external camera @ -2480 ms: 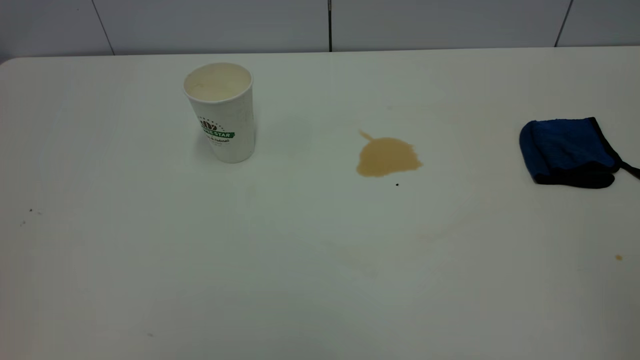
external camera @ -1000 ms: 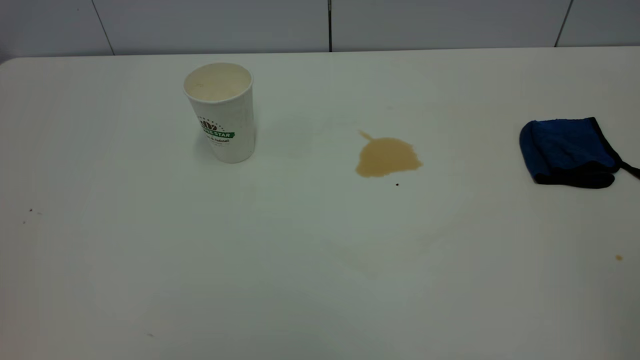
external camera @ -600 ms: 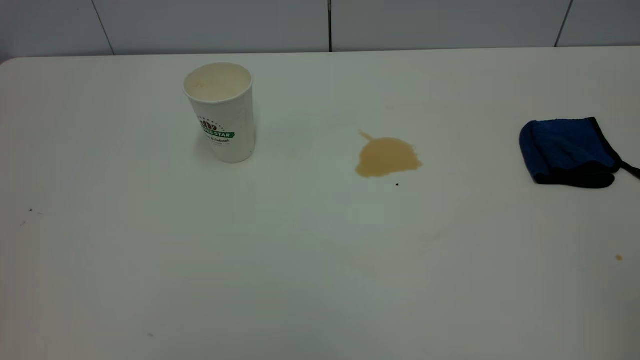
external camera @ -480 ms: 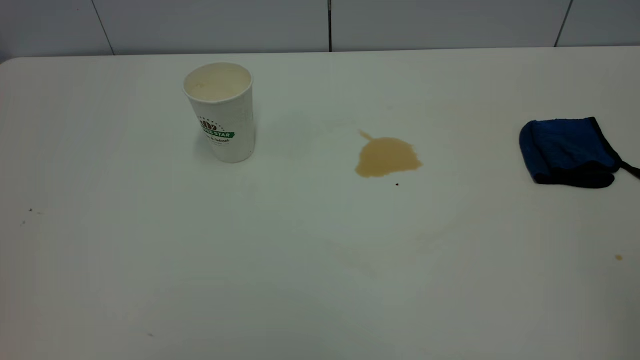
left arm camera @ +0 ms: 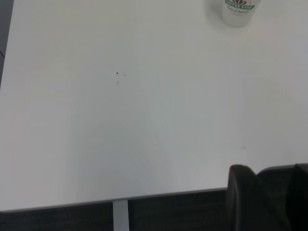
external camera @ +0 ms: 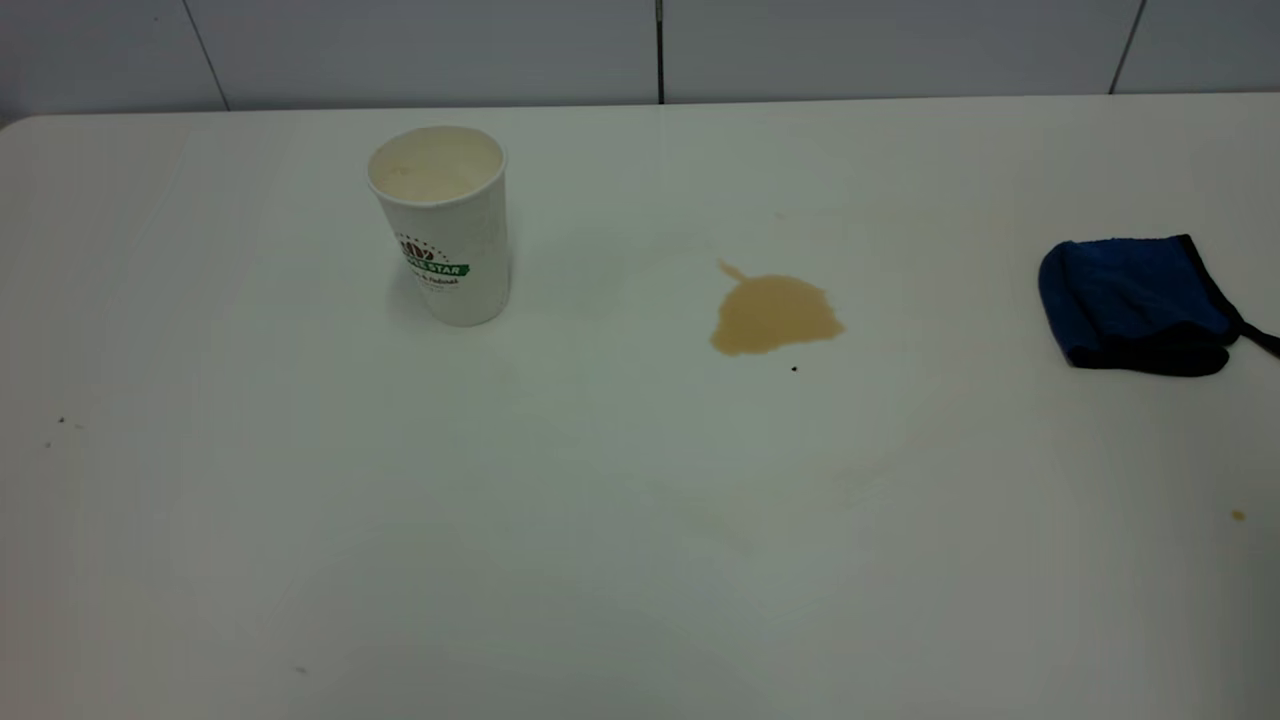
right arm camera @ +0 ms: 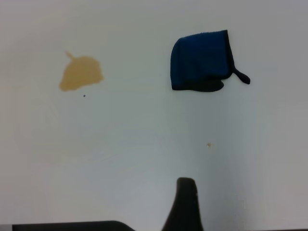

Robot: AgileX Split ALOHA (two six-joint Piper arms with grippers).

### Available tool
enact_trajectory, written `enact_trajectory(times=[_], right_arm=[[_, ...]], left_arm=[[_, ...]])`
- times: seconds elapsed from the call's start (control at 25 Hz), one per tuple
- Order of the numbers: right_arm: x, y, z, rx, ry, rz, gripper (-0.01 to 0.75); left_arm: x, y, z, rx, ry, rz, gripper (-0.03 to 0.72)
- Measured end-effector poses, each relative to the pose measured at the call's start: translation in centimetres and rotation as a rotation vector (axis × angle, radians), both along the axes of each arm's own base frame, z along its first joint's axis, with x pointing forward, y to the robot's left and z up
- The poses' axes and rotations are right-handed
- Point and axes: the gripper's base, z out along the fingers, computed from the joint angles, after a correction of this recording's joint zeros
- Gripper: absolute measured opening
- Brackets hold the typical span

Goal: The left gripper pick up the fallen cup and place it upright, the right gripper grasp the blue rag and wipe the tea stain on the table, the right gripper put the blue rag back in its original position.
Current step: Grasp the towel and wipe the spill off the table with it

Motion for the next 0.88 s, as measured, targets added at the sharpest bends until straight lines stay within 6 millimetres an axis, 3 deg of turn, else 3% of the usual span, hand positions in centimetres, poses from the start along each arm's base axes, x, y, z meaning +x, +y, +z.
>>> enact_trajectory(times=[0.16,0.36,0.56,0.64,0.88], right_arm=[[7.4,-0.4,-0.8,-0.05,0.124,0.065,0.725],[15.9,-0.8,-4.8,-0.066,0.243,0.127,0.725],[21.6,-1.1,-10.3,-0.078,0.344,0.173,0.725],[23.6,-1.2,-13.3,-0.071,0.412,0.178,0.724],[27.9,-0.8,-21.9,-0.062,0.538,0.22,0.712]], left_arm=[[0.0,0.0,0.0,0.0,0.0,0.0,0.239],[0.0,0.0,0.0,0.0,0.0,0.0,0.239],[0.0,0.0,0.0,-0.002,0.0,0.001,0.239],[0.0,0.0,0.0,-0.002,0.0,0.001,0.239],[0.0,0.0,0.0,-0.002,0.0,0.001,0.239]])
